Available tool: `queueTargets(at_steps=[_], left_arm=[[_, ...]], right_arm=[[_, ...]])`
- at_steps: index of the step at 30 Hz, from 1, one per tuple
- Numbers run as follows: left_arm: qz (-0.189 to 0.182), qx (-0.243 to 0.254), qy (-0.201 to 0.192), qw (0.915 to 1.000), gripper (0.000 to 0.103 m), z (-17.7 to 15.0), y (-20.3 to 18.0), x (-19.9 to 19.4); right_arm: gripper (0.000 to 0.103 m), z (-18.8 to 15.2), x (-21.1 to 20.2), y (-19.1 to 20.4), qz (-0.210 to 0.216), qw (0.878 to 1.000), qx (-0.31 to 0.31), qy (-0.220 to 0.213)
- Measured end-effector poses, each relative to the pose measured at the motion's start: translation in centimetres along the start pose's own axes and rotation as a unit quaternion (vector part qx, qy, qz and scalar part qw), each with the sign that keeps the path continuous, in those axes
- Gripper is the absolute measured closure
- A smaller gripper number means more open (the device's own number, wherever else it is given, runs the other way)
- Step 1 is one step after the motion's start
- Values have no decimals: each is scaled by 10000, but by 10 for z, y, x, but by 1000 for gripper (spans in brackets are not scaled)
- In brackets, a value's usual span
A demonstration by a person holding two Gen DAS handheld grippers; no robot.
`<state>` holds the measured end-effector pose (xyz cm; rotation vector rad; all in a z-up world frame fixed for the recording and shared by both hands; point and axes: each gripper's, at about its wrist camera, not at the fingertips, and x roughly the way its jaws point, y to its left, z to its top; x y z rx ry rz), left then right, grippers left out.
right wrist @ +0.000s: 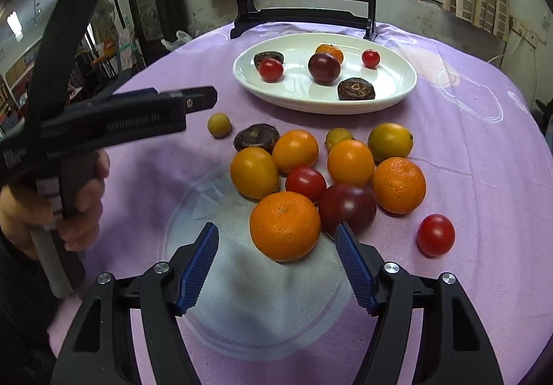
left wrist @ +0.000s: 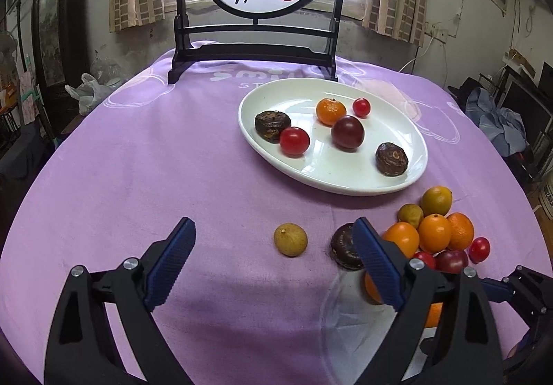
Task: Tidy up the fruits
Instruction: 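Grasp the large orange with the right tool while the left tool grasps the yellow citrus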
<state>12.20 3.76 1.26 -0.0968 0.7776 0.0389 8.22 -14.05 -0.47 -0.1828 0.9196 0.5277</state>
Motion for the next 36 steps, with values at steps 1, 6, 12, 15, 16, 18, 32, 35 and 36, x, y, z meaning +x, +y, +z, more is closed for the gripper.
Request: queueTargets(at_steps=[1, 6, 12, 15, 16, 18, 32, 35, 36], left_arm=[[-56, -29, 58, 10000, 12, 0, 1, 1], [-130, -128, 314, 9993, 12, 0, 6, 10], [-114, -320, 470, 9983, 12, -1, 15, 16], [-53, -300, 498, 9983, 12, -2, 15, 18], [-49, -290, 488, 9984, 12, -2, 15, 17], [-51, -270, 461, 9986, 12, -2, 14, 17], [190, 207, 563, 9980, 12, -9, 1, 23], [255, 296, 585, 9975, 12, -10, 1, 26], [274, 313, 584, 9974, 12, -11, 1, 26]], right_arm=[[31, 0, 1, 3, -60, 9999, -82, -22], [33, -3, 1, 9, -178, 9996, -147, -138], [37, -4, -7, 9, -42, 9995, -270, -143], [37, -7, -5, 9, -65, 9993, -354, 18], [37, -9, -6, 9, -48, 9993, -358, 50], [37, -11, -4, 8, -31, 9993, -346, 121], [58, -6, 19, -2, -264, 9992, 291, 101], [58, -9, 11, -5, -132, 9992, 363, 36], [58, -9, 8, -6, -97, 9992, 381, -8]])
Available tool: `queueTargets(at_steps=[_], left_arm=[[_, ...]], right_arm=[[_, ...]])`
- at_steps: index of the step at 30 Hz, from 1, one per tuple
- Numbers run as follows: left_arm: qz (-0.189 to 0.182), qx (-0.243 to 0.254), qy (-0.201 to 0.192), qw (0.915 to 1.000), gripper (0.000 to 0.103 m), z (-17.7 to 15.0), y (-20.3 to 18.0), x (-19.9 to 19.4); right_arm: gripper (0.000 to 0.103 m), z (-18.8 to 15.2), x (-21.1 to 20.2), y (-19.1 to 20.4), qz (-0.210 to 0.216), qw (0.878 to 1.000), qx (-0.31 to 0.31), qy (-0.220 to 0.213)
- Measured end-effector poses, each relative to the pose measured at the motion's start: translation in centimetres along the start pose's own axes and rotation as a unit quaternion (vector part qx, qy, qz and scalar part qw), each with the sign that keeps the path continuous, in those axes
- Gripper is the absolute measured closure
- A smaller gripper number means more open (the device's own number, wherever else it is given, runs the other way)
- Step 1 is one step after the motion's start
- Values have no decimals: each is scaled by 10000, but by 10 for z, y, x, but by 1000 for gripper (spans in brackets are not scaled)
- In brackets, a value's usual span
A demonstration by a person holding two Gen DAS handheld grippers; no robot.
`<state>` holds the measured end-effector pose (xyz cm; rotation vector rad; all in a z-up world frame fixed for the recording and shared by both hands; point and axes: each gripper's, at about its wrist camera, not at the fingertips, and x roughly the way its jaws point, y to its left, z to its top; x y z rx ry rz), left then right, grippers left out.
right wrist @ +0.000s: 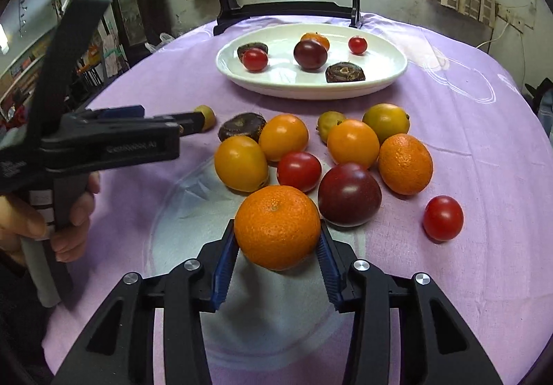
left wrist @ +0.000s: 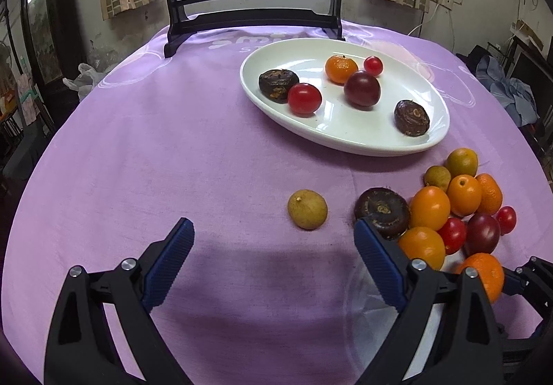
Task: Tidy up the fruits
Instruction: 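Grasp the large orange with the right tool while the left tool grasps the yellow citrus, then release the orange and yellow citrus onto the white plate with both tools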
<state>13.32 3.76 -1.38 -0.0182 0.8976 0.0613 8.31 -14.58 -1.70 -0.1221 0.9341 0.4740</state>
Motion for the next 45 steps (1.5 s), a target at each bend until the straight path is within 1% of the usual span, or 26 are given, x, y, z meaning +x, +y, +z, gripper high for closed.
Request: queueTargets(at_steps=[2, 5, 8, 9, 10, 11, 12, 13, 14, 15, 16, 17, 22, 25, 28, 29, 32, 33, 35, 38, 41, 43, 45], left_arm=[[6, 11, 32, 10000, 14, 0, 1, 3], [-14, 30, 137, 9999, 25, -1, 0, 10], [-122, 16, 259, 9996, 41, -2, 0, 18], [-139, 12, 239, 9996, 45, -3, -1, 20], [-117, 46, 132, 9998, 51, -3, -3, 20], [-126, 140, 101, 9998, 52, -2, -7, 21], [-137, 177, 84, 9997, 56, -1, -9, 21], [-250, 160, 81, 9995, 59, 0, -9, 22], [-261, 134, 73, 9995, 59, 0, -10, 22], [-297, 127, 69, 9995, 63, 0, -10, 22], [-337, 128, 58, 9993, 73, 0, -10, 22], [-442, 117, 38, 9989, 77, 0, -9, 21], [-559, 44, -3, 9984, 77, 0, -8, 16], [-762, -85, -153, 9969, 77, 2, -5, 3], [-852, -130, -302, 9958, 77, 5, -5, -7], [-908, -180, -263, 9954, 77, 7, -5, -9], [-1332, -500, 163, 9897, 77, 14, -3, -9], [-1333, -455, 160, 9899, 77, 19, -4, -11], [-1144, -254, 14, 9931, 77, 30, -10, -17], [-1029, -206, -131, 9944, 77, 50, -16, -16], [-847, -251, -134, 9960, 77, 72, -21, -1], [-699, -273, -120, 9971, 77, 82, -24, 11], [-698, -310, -92, 9970, 77, 86, -25, 21]], right_arm=[[58, 0, -4, 0, 14, 10000, -38, -64], [58, 0, -3, 1, 34, 10000, -47, -26], [58, 0, -5, 2, 39, 10000, -80, -33], [58, 0, -5, 3, 44, 9999, -95, -42], [58, 0, -6, 4, 53, 9999, -117, -51], [58, 0, -6, 4, 57, 9999, -124, -52], [58, 0, -5, 5, 62, 9999, -139, -48], [58, 0, -5, 5, 63, 9999, -142, -44], [58, 0, -4, 5, 61, 9999, -139, -42], [58, 1, -4, 5, 61, 9999, -139, -39], [58, 0, -3, 5, 63, 9999, -137, -35], [58, 0, -2, 5, 69, 9999, -133, -32], [58, 0, -5, 4, 112, 9998, -106, -133], [58, 2, -13, 1, 201, 9993, -27, -305], [58, 10, -21, -4, 257, 9987, 104, -430], [58, 14, -25, -5, 240, 9985, 107, -476], [58, 32, -32, -7, 18, 9981, -51, -617], [58, 39, -34, -8, -34, 9977, -108, -669], [58, 57, -34, -10, -117, 9966, -242, -775], [58, 82, -27, -16, -223, 9957, -300, -844], [58, 105, -9, -23, -299, 9961, -256, -788], [58, 117, 7, -27, -326, 9971, -186, -660], [58, 126, 20, -31, -369, 9976, -149, -562]])
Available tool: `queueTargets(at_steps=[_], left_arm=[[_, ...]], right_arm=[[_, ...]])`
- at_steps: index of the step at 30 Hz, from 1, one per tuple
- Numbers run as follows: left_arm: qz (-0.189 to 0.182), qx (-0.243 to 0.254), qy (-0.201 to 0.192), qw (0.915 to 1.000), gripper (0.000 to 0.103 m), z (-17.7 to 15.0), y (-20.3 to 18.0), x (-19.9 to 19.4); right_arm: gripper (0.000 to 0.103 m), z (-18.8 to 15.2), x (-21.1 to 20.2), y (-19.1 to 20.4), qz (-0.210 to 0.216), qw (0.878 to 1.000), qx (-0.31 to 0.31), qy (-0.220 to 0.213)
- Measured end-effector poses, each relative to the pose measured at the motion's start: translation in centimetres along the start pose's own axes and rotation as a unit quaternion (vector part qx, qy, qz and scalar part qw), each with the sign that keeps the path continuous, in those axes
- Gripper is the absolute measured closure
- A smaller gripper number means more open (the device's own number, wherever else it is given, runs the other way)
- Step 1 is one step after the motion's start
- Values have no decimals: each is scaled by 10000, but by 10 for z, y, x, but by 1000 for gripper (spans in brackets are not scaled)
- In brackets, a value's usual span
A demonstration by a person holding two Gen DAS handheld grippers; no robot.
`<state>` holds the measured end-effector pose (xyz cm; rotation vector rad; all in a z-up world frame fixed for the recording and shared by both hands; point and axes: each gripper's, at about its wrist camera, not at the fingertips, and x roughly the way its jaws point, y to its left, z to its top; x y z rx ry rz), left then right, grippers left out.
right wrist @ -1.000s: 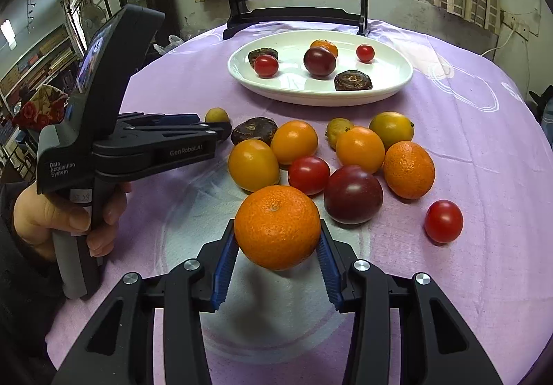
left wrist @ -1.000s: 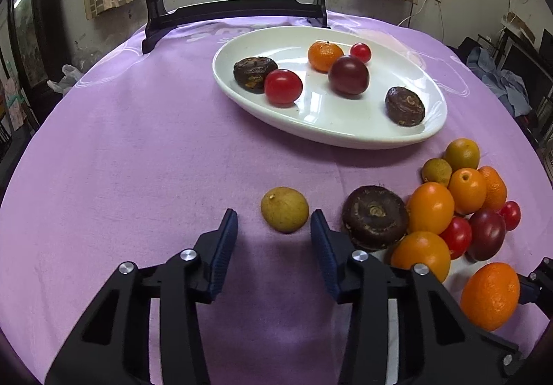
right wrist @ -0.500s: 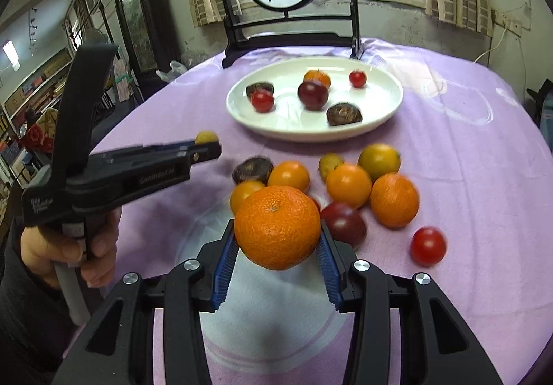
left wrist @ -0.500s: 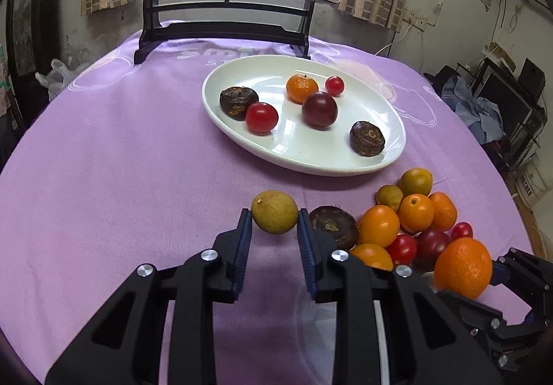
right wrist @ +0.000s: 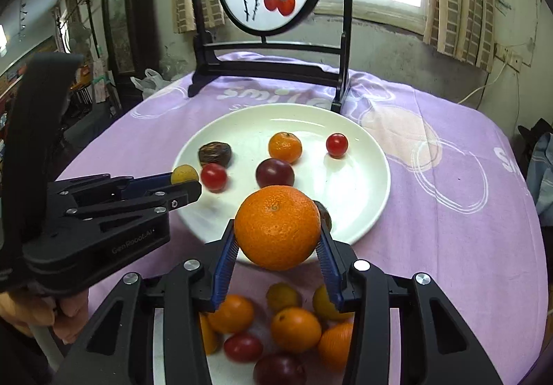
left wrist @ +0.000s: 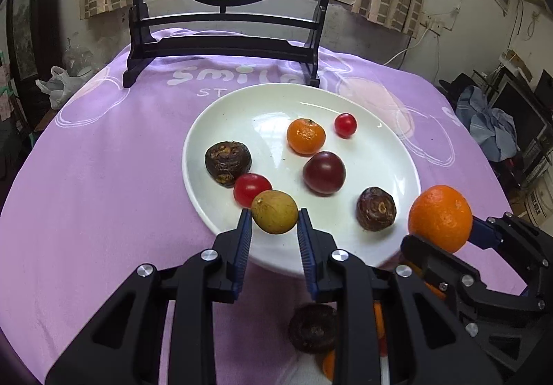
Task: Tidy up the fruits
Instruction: 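Release the orange and yellow citrus onto the white plate with both tools, then grasp a red tomato with the right tool while the left tool grasps an orange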
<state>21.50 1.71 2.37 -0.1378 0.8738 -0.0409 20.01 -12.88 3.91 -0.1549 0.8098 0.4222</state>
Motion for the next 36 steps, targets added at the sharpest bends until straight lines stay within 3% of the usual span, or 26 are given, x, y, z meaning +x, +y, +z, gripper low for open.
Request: queueTargets(at_steps=[5, 10, 12, 15, 18, 24, 36], left_arm=[[11, -36, 81, 10000, 76, 5, 2, 18], [296, -203, -225, 9991, 34, 6, 12, 15], [163, -345, -239, 9990, 32, 6, 20, 12], [65, -421, -217, 9989, 28, 4, 24, 7], [195, -365, -318, 9986, 19, 1, 23, -3], [229, -262, -312, 9989, 17, -15, 19, -18], [234, 55, -356, 9991, 14, -74, 7, -43]], right_arm=[[57, 9, 36, -6, -97, 9995, 11, 296], [52, 9, 40, -11, -69, 9997, 102, 233], [44, 7, 35, -13, -60, 9998, 141, 158], [44, 0, 23, -19, 39, 9995, 319, 64], [41, -12, 7, -26, 134, 9986, 507, -12], [38, -43, -22, -45, 146, 9962, 864, -12], [37, -104, -54, -39, -127, 9967, 802, -44]])
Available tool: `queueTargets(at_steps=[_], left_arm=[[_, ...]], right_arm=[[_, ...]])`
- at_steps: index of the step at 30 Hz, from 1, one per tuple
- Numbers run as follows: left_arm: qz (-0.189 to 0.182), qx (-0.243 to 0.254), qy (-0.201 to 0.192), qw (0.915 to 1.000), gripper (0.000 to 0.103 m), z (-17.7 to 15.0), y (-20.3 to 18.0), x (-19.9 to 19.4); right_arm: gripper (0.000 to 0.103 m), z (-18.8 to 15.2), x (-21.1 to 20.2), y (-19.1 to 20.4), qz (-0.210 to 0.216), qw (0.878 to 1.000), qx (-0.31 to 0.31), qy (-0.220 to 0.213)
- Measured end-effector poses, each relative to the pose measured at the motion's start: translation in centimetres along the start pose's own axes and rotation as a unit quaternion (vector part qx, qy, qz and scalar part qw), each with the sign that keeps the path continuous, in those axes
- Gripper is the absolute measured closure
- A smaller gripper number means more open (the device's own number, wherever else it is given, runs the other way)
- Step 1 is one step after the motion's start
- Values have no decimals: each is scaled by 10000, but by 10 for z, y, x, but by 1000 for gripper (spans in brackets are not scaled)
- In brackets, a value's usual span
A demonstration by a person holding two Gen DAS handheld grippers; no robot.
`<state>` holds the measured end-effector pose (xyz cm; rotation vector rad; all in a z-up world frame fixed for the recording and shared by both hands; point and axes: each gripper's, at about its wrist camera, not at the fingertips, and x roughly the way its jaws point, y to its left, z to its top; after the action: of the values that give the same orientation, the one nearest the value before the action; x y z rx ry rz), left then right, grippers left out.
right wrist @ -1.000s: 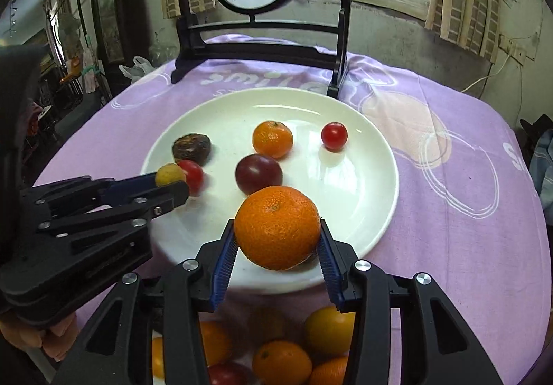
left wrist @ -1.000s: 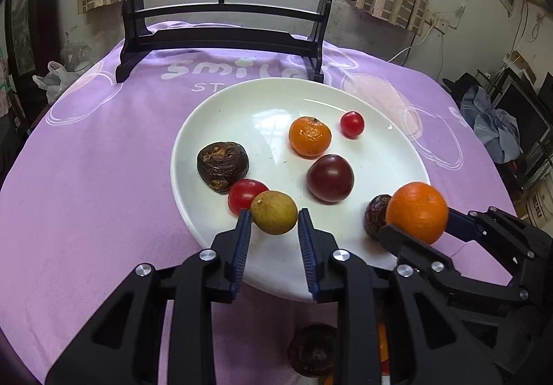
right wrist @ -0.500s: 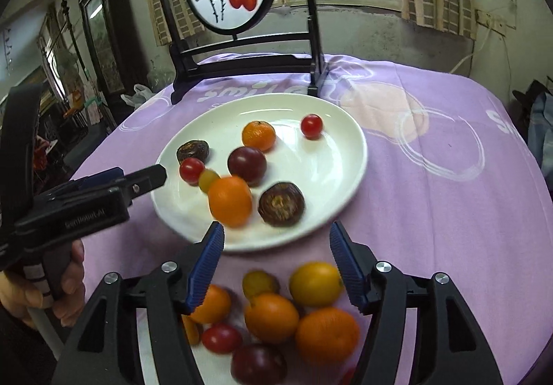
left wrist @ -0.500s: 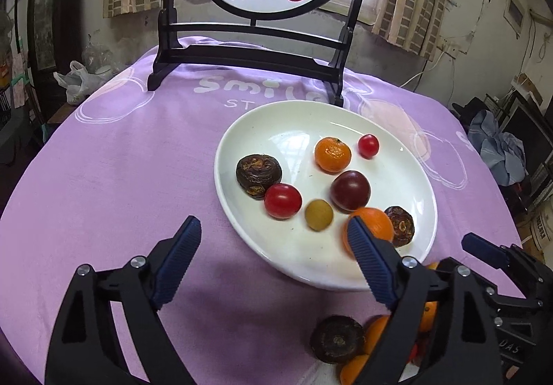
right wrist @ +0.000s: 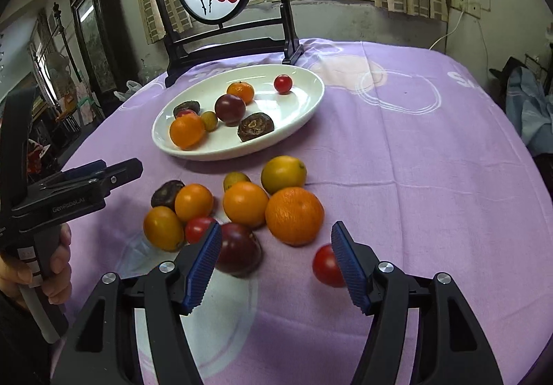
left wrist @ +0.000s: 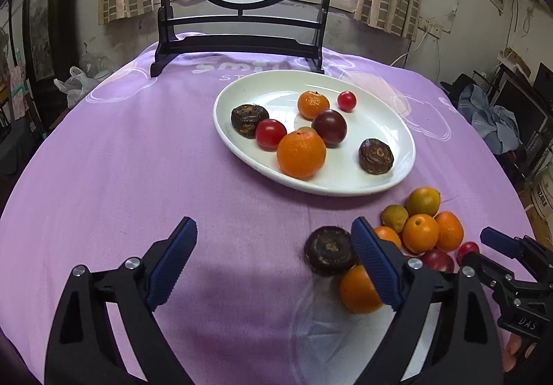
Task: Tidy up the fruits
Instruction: 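Grasp a red tomato with the right tool while the left tool grasps an orange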
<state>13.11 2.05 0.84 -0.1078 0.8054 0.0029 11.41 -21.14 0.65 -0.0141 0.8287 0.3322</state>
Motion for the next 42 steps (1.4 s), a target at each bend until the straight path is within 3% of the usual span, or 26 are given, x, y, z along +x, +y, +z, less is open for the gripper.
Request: queueTargets(at_steps=[7, 17, 22, 24, 26, 36, 42], left_arm=[[-121, 222, -31, 9997, 14, -14, -9, -7], [-369, 248, 227, 9988, 13, -17, -13, -2], [-427, 393, 261, 9980, 13, -21, -21, -2], [-399, 488, 244, 9977, 13, -23, -24, -2], [-407, 567, 261, 9972, 13, -25, -28, -2], [-476, 1133, 367, 9917, 14, -39, -53, -1], [-606, 1305, 558, 9880, 35, -47, -62, 6]], right_arm=[[37, -12, -9, -9, -518, 9982, -310, -13], [37, -19, 14, -24, -658, 9968, -178, 421], [46, -20, 28, -24, -645, 9962, -125, 566], [62, -19, 28, -20, -600, 9965, -195, 539], [72, -17, 25, -18, -629, 9967, -211, 478], [72, -14, -3, -15, -391, 9991, -102, 154], [72, -15, -6, -11, -330, 9993, -128, 158]])
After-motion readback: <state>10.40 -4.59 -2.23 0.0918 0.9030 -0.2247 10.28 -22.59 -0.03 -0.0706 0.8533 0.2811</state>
